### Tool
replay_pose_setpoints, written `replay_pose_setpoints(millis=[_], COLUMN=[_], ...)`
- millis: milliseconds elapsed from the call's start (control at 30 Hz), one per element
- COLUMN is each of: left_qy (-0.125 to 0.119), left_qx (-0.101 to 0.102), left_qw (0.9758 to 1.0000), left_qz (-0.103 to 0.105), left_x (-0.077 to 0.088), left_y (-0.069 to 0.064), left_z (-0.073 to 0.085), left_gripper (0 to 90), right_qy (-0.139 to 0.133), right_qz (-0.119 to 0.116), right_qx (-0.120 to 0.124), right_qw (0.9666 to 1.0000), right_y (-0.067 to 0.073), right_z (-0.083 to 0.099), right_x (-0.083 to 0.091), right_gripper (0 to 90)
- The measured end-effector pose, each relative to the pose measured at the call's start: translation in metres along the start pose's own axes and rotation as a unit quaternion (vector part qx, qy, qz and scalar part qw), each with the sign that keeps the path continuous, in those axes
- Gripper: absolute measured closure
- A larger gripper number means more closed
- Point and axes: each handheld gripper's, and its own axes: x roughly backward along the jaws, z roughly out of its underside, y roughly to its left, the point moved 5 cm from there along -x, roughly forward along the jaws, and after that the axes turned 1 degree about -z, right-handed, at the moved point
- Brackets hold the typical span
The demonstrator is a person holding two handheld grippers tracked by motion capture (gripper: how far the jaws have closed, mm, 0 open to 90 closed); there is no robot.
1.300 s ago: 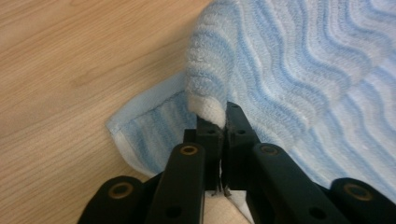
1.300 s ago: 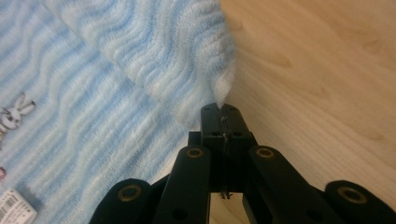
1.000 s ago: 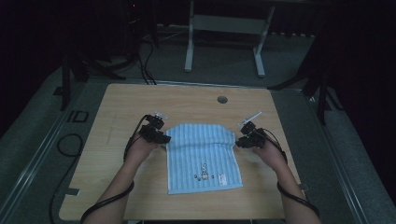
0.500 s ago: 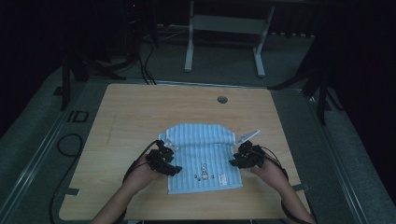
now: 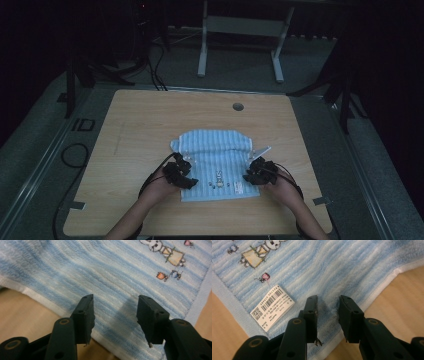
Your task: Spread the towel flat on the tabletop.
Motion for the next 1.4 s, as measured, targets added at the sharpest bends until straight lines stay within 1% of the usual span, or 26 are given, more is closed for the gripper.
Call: replay_pose_setpoints(millis=[67,133,233,267,300,400,467,533,600,667,700,733,767,800,833,900,967,1000,1033,1067,1100,1200,1233,1267,1333,1400], left_qy=[-0.001,-0.001,-0.004,-0.005,-0.006,-0.009,-0.009,-0.009,-0.013,-0.027,-0.037,-0.04,-0.057,-0.065,-0.071,-0.089,-0.102,-0.108,-0.108,-0.108,-0.12,-0.116,-0.105,-0.098,-0.088,-0.077], left_qx=[0.001,0.002,0.008,0.01,0.011,0.021,0.022,0.02,0.019,0.018,0.018,0.014,0.014,0.014,0.009,0.009,0.003,0.006,0.006,0.006,-0.002,-0.013,-0.02,-0.025,-0.026,-0.029], left_qw=[0.9999,0.9998,0.9995,0.9995,0.9994,0.9994,0.9994,0.9993,0.9992,0.9991,0.9987,0.9987,0.9978,0.9973,0.9971,0.9954,0.9943,0.9935,0.9935,0.9935,0.9924,0.9932,0.9942,0.9949,0.9956,0.9963], left_qz=[-0.014,-0.021,-0.029,-0.03,-0.032,-0.027,-0.027,-0.03,-0.032,-0.028,-0.031,-0.028,-0.032,-0.033,-0.026,-0.035,-0.032,-0.033,-0.033,-0.033,-0.024,-0.005,0.002,0.006,0.018,0.027], left_x=[-0.004,-0.008,-0.014,-0.016,-0.019,-0.024,-0.027,-0.027,-0.022,-0.012,-0.003,0.003,0.014,0.021,0.034,0.054,0.074,0.081,0.081,0.081,0.103,0.107,0.105,0.103,0.099,0.094], left_y=[0.008,0.015,0.024,0.025,0.027,0.028,0.027,0.026,0.025,0.024,0.024,0.023,0.022,0.021,0.018,0.015,0.01,0.007,0.007,0.007,-0.007,-0.023,-0.029,-0.034,-0.043,-0.05], left_z=[-0.008,-0.015,-0.027,-0.03,-0.035,-0.044,-0.049,-0.052,-0.054,-0.057,-0.06,-0.062,-0.065,-0.067,-0.068,-0.069,-0.066,-0.063,-0.063,-0.063,-0.046,-0.023,-0.015,-0.007,0.008,0.022], left_gripper=[52.0,56.5,60.3,62.4,64.5,81.4,85.5,86.6,87.0,87.0,87.0,87.0,87.0,87.0,87.0,87.0,86.9,86.9,86.8,86.8,86.7,86.6,86.5,86.3,86.2,85.8], right_qy=[0.001,0.0,0.002,0.001,0.0,0.011,0.019,0.021,0.015,0.0,-0.004,-0.014,-0.019,-0.028,-0.034,-0.058,-0.074,-0.082,-0.082,-0.085,-0.097,-0.1,-0.1,-0.097,-0.099,-0.091], right_qz=[0.009,0.008,0.017,0.018,0.019,0.025,0.029,0.031,0.031,0.033,0.031,0.034,0.037,0.037,0.04,0.044,0.043,0.038,0.038,0.037,0.027,0.008,0.002,-0.004,-0.021,-0.031], right_qx=[-0.005,-0.015,-0.033,-0.041,-0.044,-0.046,-0.042,-0.038,-0.038,-0.039,-0.04,-0.038,-0.037,-0.033,-0.03,-0.018,-0.008,-0.002,-0.002,0.004,0.011,0.023,0.026,0.028,0.023,0.028], right_qw=[0.9999,0.9998,0.9993,0.999,0.9989,0.9986,0.9985,0.9986,0.9987,0.9987,0.9987,0.9986,0.9985,0.9984,0.9982,0.9971,0.9963,0.9959,0.9959,0.9957,0.9948,0.9947,0.9947,0.9948,0.9946,0.995], right_y=[-0.009,-0.017,-0.032,-0.037,-0.04,-0.045,-0.045,-0.046,-0.047,-0.047,-0.047,-0.047,-0.047,-0.045,-0.043,-0.035,-0.027,-0.02,-0.02,-0.015,0.001,0.024,0.032,0.039,0.051,0.063], right_z=[-0.003,-0.006,-0.01,-0.011,-0.012,-0.016,-0.018,-0.018,-0.019,-0.021,-0.021,-0.024,-0.025,-0.028,-0.03,-0.036,-0.039,-0.04,-0.04,-0.039,-0.034,-0.02,-0.014,-0.008,0.004,0.015], right_x=[-0.002,-0.003,-0.005,-0.006,-0.007,-0.008,-0.008,-0.007,-0.003,0.007,0.011,0.018,0.023,0.032,0.038,0.057,0.073,0.082,0.082,0.088,0.1,0.108,0.108,0.107,0.104,0.097], right_gripper=[70.2,70.8,72.2,75.3,77.4,83.2,85.0,85.6,85.7,85.7,85.8,85.9,85.9,85.9,85.9,85.9,85.9,85.9,85.9,85.9,85.9,85.8,85.8,85.7,85.7,85.7])
